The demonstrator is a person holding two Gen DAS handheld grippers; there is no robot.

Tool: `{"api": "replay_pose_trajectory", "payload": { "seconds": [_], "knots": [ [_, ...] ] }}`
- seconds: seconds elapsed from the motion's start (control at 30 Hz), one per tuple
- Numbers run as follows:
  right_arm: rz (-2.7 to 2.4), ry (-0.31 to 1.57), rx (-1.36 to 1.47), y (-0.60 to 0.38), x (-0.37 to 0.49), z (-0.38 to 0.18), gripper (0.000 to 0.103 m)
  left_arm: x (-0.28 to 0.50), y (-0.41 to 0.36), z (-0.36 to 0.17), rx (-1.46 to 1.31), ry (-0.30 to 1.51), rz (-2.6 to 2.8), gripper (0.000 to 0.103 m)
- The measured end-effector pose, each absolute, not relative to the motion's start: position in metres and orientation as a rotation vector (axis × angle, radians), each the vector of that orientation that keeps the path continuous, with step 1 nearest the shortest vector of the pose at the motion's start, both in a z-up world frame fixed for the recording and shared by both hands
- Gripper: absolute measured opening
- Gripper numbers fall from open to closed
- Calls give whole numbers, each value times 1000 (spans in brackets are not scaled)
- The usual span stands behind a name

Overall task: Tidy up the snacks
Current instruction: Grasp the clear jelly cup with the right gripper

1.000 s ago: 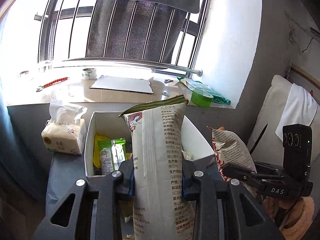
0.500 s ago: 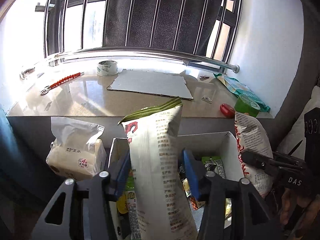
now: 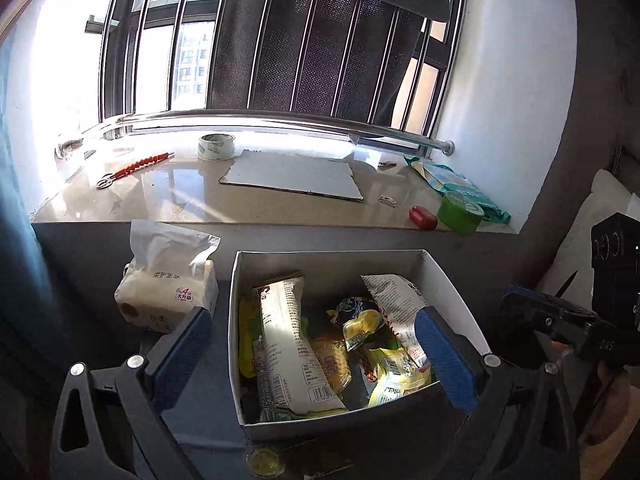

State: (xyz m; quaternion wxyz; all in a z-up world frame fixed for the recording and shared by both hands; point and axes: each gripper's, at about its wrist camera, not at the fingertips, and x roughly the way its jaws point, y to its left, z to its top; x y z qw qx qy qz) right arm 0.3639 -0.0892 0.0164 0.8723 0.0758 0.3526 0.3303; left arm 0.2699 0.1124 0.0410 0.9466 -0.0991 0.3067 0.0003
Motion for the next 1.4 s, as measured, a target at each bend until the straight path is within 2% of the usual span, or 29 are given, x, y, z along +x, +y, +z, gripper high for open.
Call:
{"api": "replay_pose_trajectory", "payload": {
  "seconds": [0.27, 0.43, 0.57, 0.7, 0.87, 1.4],
  "knots": [
    [828, 662, 113, -113, 253, 19, 103, 137, 77, 59, -144, 486, -33, 103],
    [829, 608, 97, -134, 186, 0, 103, 61, 59, 26, -205, 442, -32, 103],
    [806, 627, 122, -152, 148, -27, 103, 22, 48, -18, -283, 478, -27, 103],
    [737, 688, 116, -163, 129, -68, 103, 10, 43, -51, -318, 549, -30, 103],
    [724, 784, 74, -157, 129, -105, 103, 8, 45, -59, -319, 573, -4, 103],
    [807, 856, -216, -58, 183, -134, 103, 13, 61, -77, -335, 620, 41, 103]
  ]
}}
